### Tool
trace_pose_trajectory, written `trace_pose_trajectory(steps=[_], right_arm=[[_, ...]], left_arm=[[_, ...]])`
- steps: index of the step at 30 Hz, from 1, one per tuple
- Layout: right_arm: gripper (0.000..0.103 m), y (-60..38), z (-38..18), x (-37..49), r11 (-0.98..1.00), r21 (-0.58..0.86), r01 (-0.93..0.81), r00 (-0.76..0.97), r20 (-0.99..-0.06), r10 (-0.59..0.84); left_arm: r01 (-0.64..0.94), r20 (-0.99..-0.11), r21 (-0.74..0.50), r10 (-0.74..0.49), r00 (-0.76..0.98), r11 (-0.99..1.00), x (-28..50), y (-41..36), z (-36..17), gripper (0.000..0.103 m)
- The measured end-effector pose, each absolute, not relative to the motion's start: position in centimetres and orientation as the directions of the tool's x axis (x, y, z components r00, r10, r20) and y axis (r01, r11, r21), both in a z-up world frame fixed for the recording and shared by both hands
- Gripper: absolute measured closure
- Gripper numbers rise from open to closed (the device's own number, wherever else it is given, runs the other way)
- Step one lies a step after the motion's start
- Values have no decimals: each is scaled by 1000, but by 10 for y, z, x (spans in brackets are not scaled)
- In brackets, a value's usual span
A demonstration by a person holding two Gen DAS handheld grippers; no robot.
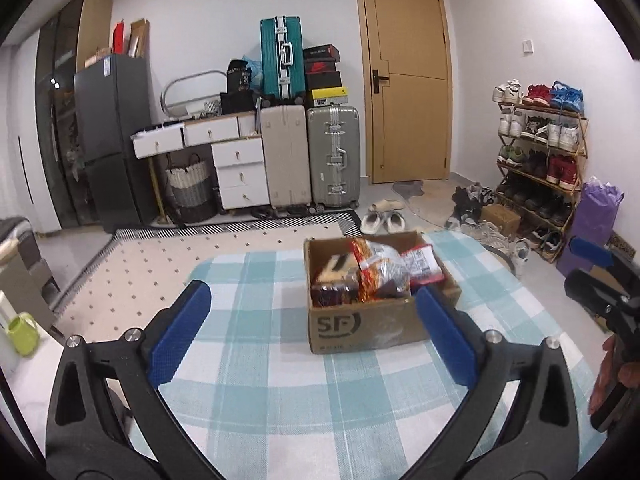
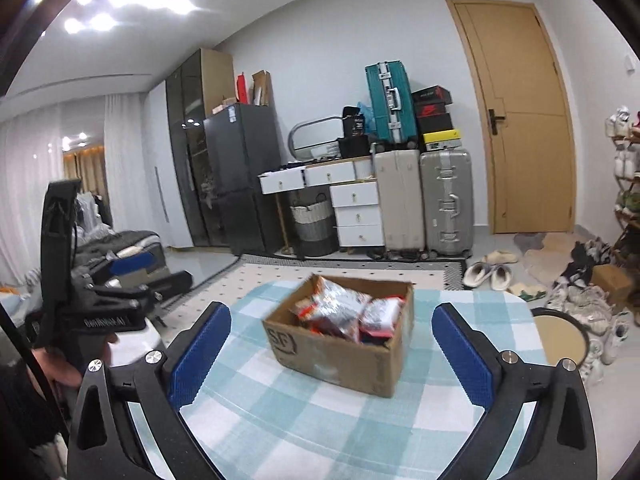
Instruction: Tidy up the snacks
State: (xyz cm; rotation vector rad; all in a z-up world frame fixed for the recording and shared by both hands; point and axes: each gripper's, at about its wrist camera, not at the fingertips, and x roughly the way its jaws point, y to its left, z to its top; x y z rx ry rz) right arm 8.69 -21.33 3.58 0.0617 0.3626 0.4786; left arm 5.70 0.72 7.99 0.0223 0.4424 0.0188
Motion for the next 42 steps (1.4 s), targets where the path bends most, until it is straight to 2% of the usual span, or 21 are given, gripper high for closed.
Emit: trace_pose_trajectory(steps=[14, 17, 21, 27, 31, 36, 42], right_arm=[[1, -220, -61, 77, 920, 121, -373, 849, -357, 391], [0, -219, -76, 72, 926, 93, -367, 863, -337, 376], [0, -220, -77, 70, 925, 93, -368, 869, -320, 378], [0, -215, -76, 70, 940, 52, -337, 880, -337, 334], [0, -208, -76, 69, 937, 18, -350, 881, -335, 335], [0, -209, -76, 68, 930, 21, -368, 874, -335, 353], [0, -211, -76, 70, 931, 37, -362, 874, -335, 353]], left_arm=[[-147, -401, -15, 129, 907, 989, 62, 48, -35, 0], [-162, -401, 11, 153, 903, 987, 67, 48, -55, 0], [-186, -355, 42, 188, 915, 982, 68, 49, -78, 0], [-184, -305, -17, 171, 937, 983, 58, 58, -76, 0], [-182, -343, -18, 165, 925, 983, 67, 60, -78, 0], [-171, -315, 4, 164, 935, 985, 61, 54, -80, 0], [-171, -332, -10, 158, 930, 985, 64, 57, -85, 0]])
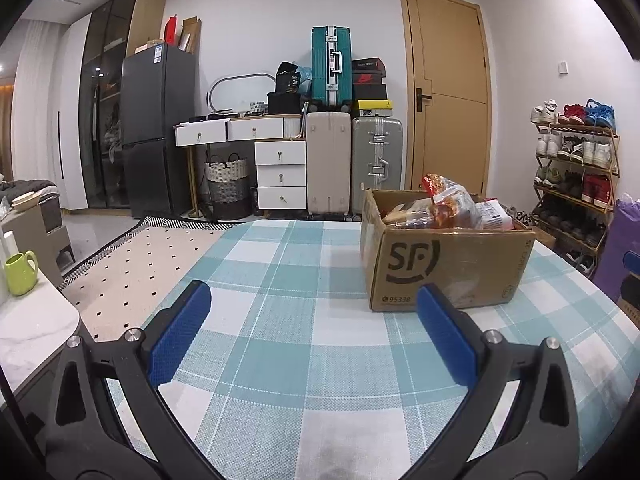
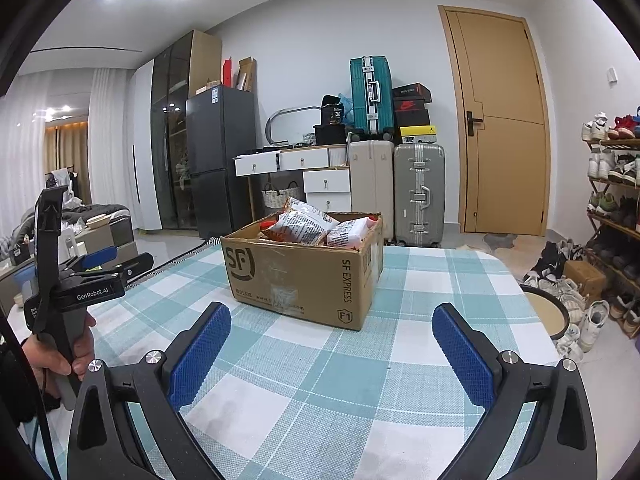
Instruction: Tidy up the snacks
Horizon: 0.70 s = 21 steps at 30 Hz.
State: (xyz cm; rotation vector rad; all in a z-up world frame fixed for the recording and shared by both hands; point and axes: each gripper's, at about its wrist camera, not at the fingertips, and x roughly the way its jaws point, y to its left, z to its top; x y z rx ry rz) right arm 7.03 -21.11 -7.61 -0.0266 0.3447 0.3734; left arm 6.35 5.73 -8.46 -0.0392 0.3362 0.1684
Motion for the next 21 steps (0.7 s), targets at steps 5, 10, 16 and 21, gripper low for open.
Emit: trace_pose_trajectory(steps=[5, 10, 16, 21], right_arm=[[0, -212, -76, 68, 931, 31, -363, 874, -335, 352], [0, -212, -76, 69, 931, 31, -363, 874, -335, 352], [0, -212, -76, 68, 930, 36, -366, 872, -336, 357], [0, -213, -76, 67, 931, 43, -363, 872, -336, 356]], left_arm=[[-163, -325, -10, 151, 934, 987, 59, 56, -85, 0], [-164, -324, -5, 153, 934, 986, 58, 56, -85, 0], [-164, -325, -7, 153, 933, 986, 59, 56, -85, 0], [-164, -326, -5, 153, 933, 987, 58, 56, -85, 0]])
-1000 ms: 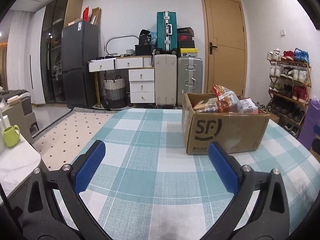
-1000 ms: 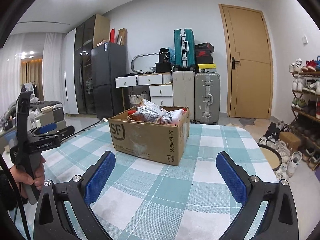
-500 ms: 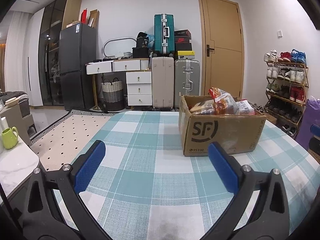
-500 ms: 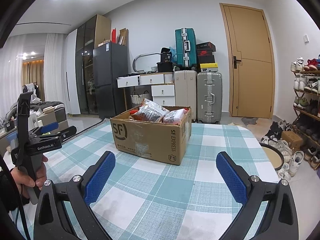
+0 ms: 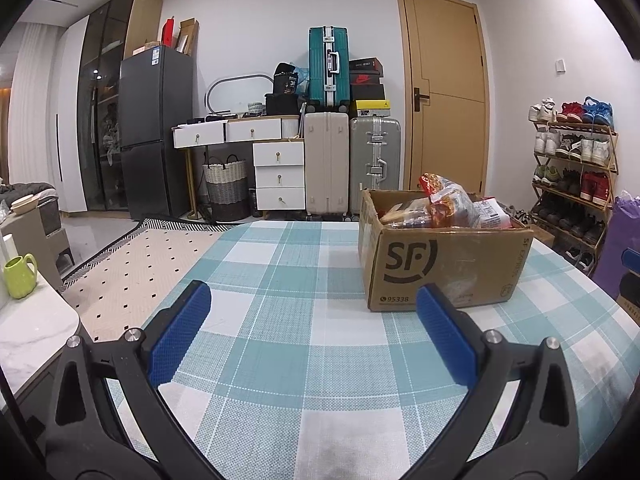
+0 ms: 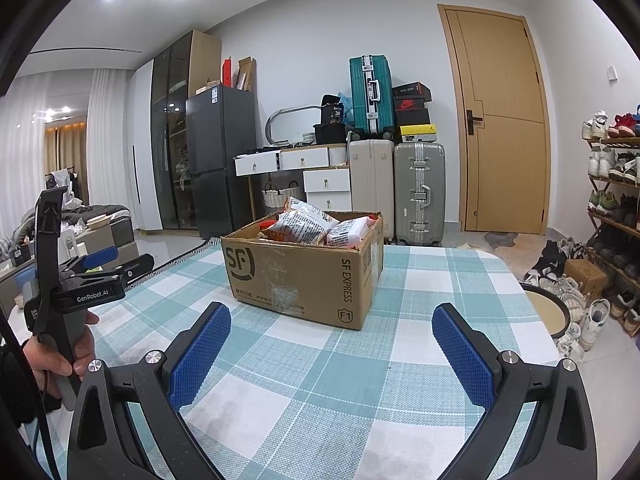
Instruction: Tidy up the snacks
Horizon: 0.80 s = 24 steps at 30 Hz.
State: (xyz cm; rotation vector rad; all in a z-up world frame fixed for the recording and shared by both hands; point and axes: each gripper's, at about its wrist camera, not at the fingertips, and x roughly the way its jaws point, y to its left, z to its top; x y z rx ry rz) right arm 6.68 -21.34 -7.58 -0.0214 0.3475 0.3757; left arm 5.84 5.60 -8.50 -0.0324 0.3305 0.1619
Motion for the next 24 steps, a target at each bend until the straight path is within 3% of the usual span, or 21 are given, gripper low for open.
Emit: trace_pose_trajectory(steps=[24], right_arm=[[0, -214, -75, 66, 933, 45, -356, 874, -336, 350]], left_arm=[[-187, -326, -9, 174, 929, 982, 56, 56, -87, 0]])
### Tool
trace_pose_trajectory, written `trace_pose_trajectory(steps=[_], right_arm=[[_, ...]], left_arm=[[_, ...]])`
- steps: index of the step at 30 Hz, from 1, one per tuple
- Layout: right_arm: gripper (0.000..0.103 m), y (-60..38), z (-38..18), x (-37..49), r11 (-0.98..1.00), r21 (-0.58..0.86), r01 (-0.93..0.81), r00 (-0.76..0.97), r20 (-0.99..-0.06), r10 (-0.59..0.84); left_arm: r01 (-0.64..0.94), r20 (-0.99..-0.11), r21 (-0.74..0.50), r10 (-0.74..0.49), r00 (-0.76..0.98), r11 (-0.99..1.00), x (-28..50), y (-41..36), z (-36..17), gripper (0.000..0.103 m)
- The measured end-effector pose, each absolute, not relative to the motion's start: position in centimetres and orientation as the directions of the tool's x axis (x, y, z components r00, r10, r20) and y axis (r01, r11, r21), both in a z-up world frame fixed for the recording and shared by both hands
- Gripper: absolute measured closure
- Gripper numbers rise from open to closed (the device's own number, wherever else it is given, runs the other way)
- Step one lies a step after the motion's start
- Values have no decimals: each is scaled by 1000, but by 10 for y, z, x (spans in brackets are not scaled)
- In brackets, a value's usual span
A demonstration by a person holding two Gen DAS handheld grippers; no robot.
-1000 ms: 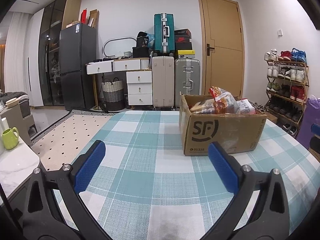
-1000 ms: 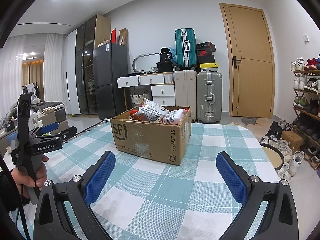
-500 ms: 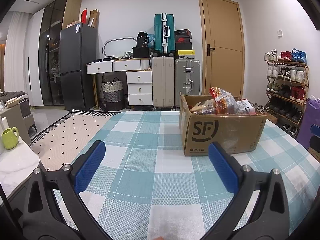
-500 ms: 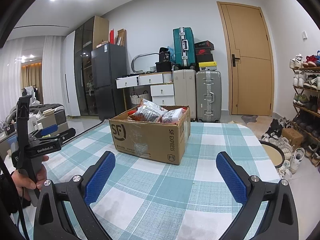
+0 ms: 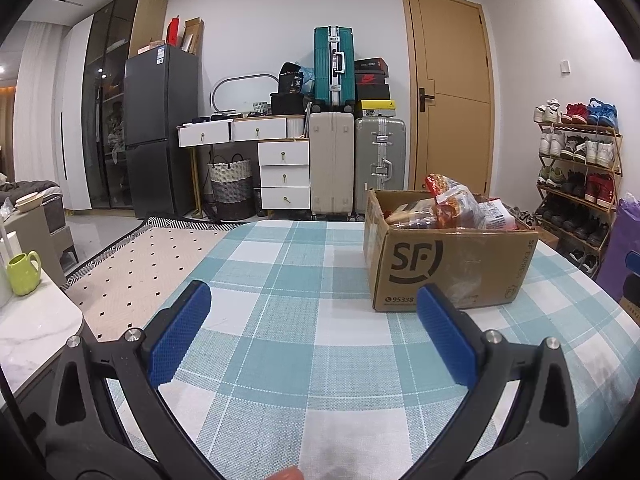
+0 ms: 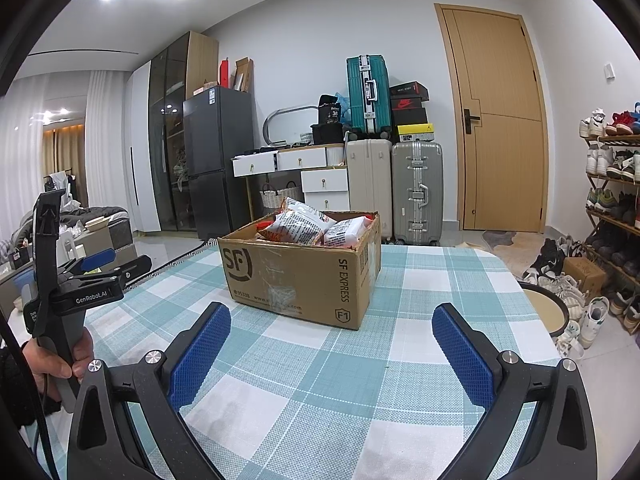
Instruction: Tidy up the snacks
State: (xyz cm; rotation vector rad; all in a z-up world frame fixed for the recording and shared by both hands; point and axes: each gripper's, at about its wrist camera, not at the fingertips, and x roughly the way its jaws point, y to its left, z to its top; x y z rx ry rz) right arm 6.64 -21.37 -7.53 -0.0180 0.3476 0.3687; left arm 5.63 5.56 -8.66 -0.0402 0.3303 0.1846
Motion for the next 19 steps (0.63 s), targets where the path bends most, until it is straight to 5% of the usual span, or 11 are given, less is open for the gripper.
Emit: trace_pose_trajectory(steps=[19], right_arm=[[0, -217, -76, 68, 933, 48, -358, 873, -337, 352]], left_arm=[[-182, -325, 7, 174, 929, 983, 58, 51, -87, 0]])
